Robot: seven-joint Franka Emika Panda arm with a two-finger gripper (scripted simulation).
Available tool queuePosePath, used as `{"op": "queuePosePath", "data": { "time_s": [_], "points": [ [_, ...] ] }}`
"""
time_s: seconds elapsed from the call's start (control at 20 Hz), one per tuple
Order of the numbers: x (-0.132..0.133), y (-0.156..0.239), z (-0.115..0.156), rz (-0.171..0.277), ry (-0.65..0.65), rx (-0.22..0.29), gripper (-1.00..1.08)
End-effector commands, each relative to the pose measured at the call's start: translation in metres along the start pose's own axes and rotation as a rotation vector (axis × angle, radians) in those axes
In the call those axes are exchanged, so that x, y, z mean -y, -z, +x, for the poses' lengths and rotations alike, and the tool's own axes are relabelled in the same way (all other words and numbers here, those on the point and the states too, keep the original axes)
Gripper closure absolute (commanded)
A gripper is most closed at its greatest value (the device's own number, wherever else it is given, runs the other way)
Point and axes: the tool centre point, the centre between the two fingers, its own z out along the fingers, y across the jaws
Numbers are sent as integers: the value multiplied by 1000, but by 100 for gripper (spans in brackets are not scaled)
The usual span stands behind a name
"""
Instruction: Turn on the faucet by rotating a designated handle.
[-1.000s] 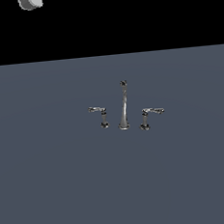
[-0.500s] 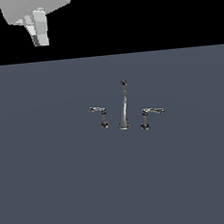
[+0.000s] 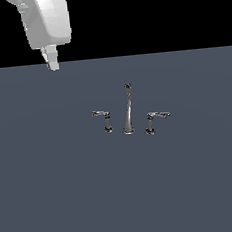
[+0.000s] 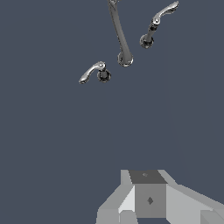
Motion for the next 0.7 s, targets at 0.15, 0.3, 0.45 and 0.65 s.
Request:
{"op": "queuePosePath", "data": {
  "time_s": [0.15,0.3,0.45,0.65],
  "points": [
    [20,-23,12,-1,-104,1,108],
    [30,-36,20,-2,-160,1,108],
    [40,-49,28,-3,-217,1,108],
    [53,-68,41,-6,-298,0,108]
  ]
}}
